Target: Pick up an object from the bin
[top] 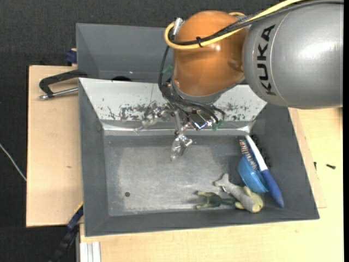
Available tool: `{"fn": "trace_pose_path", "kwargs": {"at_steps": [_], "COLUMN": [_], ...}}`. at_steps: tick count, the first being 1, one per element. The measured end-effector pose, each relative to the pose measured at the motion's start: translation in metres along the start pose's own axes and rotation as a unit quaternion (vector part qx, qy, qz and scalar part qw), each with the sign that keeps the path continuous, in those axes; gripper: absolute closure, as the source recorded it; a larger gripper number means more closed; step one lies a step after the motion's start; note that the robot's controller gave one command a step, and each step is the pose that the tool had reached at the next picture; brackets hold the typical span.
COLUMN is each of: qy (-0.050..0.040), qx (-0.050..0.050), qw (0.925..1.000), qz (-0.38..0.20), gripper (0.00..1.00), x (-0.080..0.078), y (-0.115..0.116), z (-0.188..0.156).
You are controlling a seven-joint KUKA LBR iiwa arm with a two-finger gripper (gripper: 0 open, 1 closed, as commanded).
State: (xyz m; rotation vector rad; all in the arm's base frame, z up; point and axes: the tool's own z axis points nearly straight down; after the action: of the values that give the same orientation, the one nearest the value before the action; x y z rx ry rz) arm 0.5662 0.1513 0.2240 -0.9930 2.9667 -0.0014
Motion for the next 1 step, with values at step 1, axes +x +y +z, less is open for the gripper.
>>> {"fn": "trace_pose_path", "kwargs": {"at_steps": [1], "qy": [0.0084], "qx": [-0.004], "qw": [0.9973], "qz": [0.073], "gripper": [0.00], "x": [-0.0345], "y": [0.0274], "z": [0.1269]}}
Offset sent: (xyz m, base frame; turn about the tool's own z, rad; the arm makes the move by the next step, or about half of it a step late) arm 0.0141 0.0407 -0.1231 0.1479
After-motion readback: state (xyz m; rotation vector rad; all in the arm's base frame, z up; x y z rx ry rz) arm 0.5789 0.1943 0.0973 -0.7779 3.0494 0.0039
